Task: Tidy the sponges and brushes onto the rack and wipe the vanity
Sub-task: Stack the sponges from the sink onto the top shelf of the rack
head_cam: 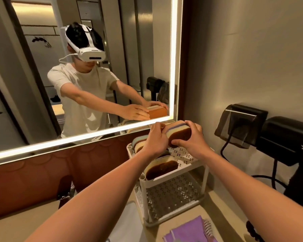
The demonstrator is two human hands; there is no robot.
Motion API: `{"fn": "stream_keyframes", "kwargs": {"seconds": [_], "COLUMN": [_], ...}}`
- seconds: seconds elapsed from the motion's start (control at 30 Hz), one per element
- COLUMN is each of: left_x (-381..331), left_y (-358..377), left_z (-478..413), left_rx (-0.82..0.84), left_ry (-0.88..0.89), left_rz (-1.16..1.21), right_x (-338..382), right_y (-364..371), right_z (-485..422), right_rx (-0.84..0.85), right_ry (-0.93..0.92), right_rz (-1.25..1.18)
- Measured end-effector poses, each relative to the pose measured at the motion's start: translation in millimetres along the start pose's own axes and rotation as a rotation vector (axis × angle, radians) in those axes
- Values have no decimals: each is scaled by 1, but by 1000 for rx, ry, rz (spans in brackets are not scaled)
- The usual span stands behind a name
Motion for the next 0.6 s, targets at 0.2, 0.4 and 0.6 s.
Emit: {"fn": "stream_keyframes", "kwargs": {"seconds": [0.2, 0.4, 0.6], "left_x": [6, 4, 6], "left_y": [17, 27, 33], "left_z": [2, 4, 2], "left_rx": [-18, 89, 122], "left_ry": [32, 73, 62], "left_rz": [-279, -499, -597], "right_x": [-30, -43, -49], "right_y": [1, 10, 15], "right_z": [-15, -17, -19], "right_rx": [11, 37, 54], "right_ry": [36, 91, 125], "right_rz": [58, 146, 207]}}
Point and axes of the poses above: each hand's wrist, its own z-axis away from the middle knuckle, its own y-axis out of the palm, x = y × z, the point moved 7 cm from there along -z, towards the middle knuckle, and after that the axes turned 14 degrees about -z, right-handed, at the moved point
